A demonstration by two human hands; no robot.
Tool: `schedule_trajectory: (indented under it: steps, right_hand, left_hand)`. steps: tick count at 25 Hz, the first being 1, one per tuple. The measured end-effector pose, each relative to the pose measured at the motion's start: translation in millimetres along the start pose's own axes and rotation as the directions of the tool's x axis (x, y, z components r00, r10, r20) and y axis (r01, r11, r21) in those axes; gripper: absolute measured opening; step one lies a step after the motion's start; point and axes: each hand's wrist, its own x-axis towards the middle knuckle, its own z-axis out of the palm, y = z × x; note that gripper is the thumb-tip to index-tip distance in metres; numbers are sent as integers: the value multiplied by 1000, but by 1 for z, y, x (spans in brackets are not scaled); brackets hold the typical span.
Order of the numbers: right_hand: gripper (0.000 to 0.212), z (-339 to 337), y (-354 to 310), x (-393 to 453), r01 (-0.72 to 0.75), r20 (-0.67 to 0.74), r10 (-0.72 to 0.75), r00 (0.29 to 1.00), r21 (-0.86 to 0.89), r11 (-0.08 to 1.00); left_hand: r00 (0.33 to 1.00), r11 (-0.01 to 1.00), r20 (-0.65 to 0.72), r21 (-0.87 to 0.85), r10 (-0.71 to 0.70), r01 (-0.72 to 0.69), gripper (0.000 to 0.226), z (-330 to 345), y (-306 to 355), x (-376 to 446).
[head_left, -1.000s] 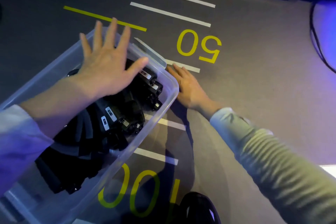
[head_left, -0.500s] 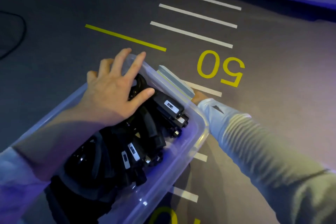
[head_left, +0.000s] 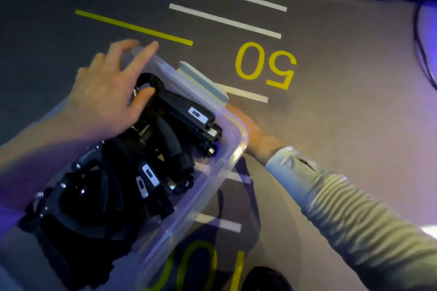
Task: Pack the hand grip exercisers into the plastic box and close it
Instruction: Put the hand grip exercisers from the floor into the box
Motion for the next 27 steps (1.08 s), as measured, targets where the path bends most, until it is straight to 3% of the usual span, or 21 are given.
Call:
schedule_trajectory:
  steps: [2,3,5,7,8,13,17,19,21,22,24,25,27]
  right_hand:
    - [46,14,15,-25,56,-152,-67,986,-77,995]
    - [52,26,23,-39,87,-157,-117,981,-188,978]
    - [71,58,41,-64,155,-18,-173,985,-363,919]
    - [82,84,40,-92,68,128,-17,992,-408,910]
    - [84,97,34,-107,52,157,15,987,-416,908]
    - [76,120,18,-158,204,198,-112,974,-541,816]
    - [70,96,48,-197,-166,-33,173,984,-502,849]
    - [66,87,56,-223,-322,-131,295,946,-319,891]
    - [66,84,48,-242,-362,-267,325,907,-103,926]
    - [66,83,38,-246,-306,-387,262,884,-56,950]
    - [65,72,2,-243,-127,-573,20,819,-147,981]
    - [64,63,-19,-235,-41,-582,-96,807,-217,975]
    - [65,48,-59,-216,62,-452,-200,869,-302,951]
  left_hand:
    - [999,999,16,-10,-42,42,69,-1,1,-4]
    - [996,997,38,-12,-79,80,73,-1,5,-8]
    - [990,992,76,-34,-123,125,77,-6,20,-18]
    - [993,993,88,-77,-77,84,76,-13,42,-30]
    - [994,994,101,-94,-47,56,76,-17,54,-40]
    - [987,996,148,-66,69,-59,75,-39,80,-90]
    - [958,986,238,-1,160,-164,79,-52,86,-134]
    - [921,981,352,38,164,-189,80,-50,95,-153]
    - [882,974,448,89,147,-208,75,-46,104,-166]
    - [869,971,475,104,140,-213,75,-44,108,-169]
    - [862,960,487,144,141,-239,75,-45,112,-168]
    - [862,955,486,163,142,-249,75,-45,110,-167]
    - [867,956,488,191,104,-223,78,-46,105,-168]
